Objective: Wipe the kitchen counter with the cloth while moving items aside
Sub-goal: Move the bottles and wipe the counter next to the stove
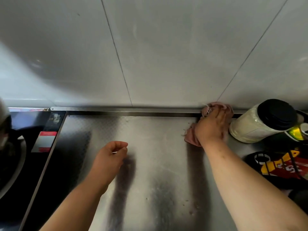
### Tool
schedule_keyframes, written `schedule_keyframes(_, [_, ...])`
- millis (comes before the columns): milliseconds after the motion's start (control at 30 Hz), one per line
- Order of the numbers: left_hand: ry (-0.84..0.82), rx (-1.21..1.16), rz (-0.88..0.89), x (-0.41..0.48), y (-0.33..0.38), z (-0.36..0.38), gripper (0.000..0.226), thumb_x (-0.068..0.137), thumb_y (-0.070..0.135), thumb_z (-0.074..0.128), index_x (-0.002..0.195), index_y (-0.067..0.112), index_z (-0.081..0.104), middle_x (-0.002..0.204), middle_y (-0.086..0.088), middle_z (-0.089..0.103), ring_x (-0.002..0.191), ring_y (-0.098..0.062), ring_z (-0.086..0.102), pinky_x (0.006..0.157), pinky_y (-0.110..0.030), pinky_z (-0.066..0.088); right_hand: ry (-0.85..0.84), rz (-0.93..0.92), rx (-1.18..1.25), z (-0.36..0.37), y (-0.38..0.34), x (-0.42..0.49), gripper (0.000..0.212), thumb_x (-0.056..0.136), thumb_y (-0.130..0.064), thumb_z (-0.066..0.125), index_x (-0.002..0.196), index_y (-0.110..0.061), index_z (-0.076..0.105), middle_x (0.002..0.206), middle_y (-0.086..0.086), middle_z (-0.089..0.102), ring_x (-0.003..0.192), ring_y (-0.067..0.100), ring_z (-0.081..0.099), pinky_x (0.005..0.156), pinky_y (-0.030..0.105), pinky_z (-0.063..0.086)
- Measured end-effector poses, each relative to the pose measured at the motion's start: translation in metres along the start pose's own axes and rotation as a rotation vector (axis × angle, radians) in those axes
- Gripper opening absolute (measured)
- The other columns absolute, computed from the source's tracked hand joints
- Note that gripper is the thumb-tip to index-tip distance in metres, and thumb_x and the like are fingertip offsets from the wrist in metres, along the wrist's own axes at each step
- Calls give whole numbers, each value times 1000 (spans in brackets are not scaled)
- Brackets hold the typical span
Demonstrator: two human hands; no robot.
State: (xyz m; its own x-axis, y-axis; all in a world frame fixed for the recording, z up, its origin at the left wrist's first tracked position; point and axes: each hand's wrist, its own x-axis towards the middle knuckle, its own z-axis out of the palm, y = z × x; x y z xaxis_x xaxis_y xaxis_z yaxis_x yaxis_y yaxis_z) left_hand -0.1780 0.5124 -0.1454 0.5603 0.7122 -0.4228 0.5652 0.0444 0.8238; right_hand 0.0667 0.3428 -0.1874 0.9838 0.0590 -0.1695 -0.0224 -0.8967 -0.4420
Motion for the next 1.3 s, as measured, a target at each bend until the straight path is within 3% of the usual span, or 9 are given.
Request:
schedule_keyframes(67, [21, -15, -9, 0, -6, -6, 14, 90, 12, 58, 95, 22, 67, 94, -7, 70, 87, -24, 66, 77, -35, 52, 41, -73, -37, 12, -1, -8, 71, 89, -12, 55, 149, -1, 18, 158, 21, 11, 146, 35, 8, 119, 42, 9])
schedule_keyframes(167, [45, -26, -19, -3, -17, -14, 16, 90, 10, 59, 90, 24, 67, 89, -6, 69, 79, -20, 63, 76, -35, 51, 95, -247, -102, 28, -15, -21, 55, 89, -3, 43, 143, -2, 34, 151, 20, 27, 140, 37, 20, 117, 45, 19])
schedule_keyframes(367, [88, -26, -13, -5, -36, -38, 13, 89, 12, 60, 92, 23, 68, 88, 2, 69, 77, -13, 61, 78, -32, 49, 14, -544, -186, 67, -85, -54, 47, 94, -13, 39, 142, -9, 39, 143, 16, 37, 130, 35, 31, 112, 37, 17])
schedule_keyframes(533, [197, 37, 1, -6, -57, -65, 13, 87, 17, 63, 83, 30, 65, 80, 7, 68, 71, -7, 60, 67, -22, 44, -88, -733, -204, 104, -143, -83, 47, 99, -21, 35, 145, -13, 33, 146, 13, 33, 133, 33, 27, 113, 37, 15])
schedule_keyframes(700, [275, 180, -16, -19, -81, -84, 13, 87, 21, 63, 80, 33, 61, 78, 11, 67, 69, 10, 59, 58, -3, 38, -88, -776, -206, 122, -163, -89, 51, 99, -24, 38, 148, -15, 29, 148, 14, 29, 135, 36, 23, 116, 40, 11])
schedule_keyframes(1033, [301, 234, -15, -41, -97, -94, 19, 86, 19, 63, 79, 35, 60, 71, 9, 67, 66, 7, 58, 58, -4, 40, -160, -920, -223, 138, -182, -100, 55, 100, -26, 35, 152, -15, 19, 155, 14, 18, 145, 36, 8, 117, 38, -3])
schedule_keyframes(1200, [316, 244, -19, -41, -99, -95, 18, 86, 20, 63, 82, 38, 60, 71, 10, 65, 61, 8, 57, 54, -5, 38, -262, -1170, -13, 147, -219, -112, 55, 99, -20, 40, 151, -14, 23, 154, 10, 22, 144, 24, 16, 119, 30, 10])
schedule_keyframes(1300, [339, 227, -24, -39, -101, -97, 15, 86, 21, 63, 84, 36, 61, 66, 12, 64, 56, 7, 55, 53, -6, 38, -336, -1331, -103, 163, -250, -121, 76, 93, -37, 50, 153, -14, 9, 160, 6, 8, 148, 23, 6, 120, 35, 8])
